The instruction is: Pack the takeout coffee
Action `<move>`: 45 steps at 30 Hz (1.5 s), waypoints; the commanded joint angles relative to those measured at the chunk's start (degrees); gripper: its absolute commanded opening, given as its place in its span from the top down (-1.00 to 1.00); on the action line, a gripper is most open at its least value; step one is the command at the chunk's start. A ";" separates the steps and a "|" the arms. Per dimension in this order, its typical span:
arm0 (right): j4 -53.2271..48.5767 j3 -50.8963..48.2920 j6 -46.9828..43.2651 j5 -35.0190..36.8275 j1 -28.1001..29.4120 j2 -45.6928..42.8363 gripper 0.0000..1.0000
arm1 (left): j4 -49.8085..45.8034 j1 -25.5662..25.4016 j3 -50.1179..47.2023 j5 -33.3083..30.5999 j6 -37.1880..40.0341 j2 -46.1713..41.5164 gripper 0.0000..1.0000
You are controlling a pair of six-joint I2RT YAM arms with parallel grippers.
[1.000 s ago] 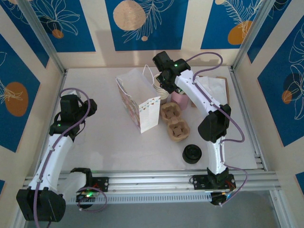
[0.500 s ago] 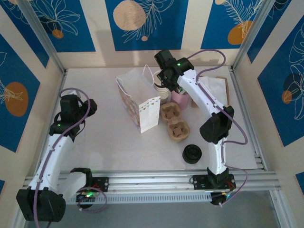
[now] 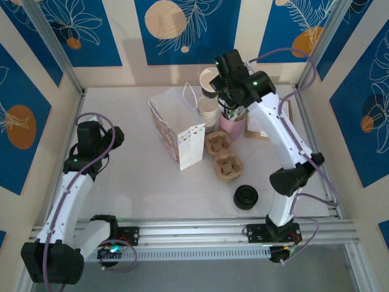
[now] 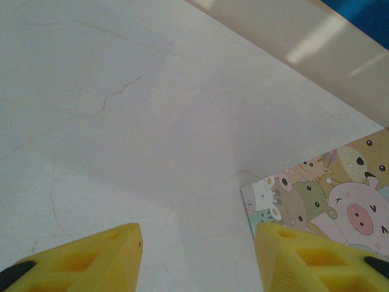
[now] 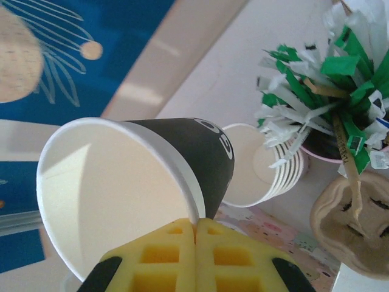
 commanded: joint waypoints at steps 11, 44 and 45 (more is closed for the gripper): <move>3.78 -6.50 -18.46 6.95 8.61 -20.13 1.00 | 2.67 -0.42 1.48 9.94 1.98 -0.11 -0.06; 14.32 -66.10 -15.76 -15.92 26.82 -37.99 1.00 | -3.20 -33.26 -19.73 15.81 -13.50 -13.96 0.04; 15.43 -66.72 -14.90 -16.20 26.92 -36.99 1.00 | -2.37 -33.66 -20.55 15.95 -14.34 -14.32 0.05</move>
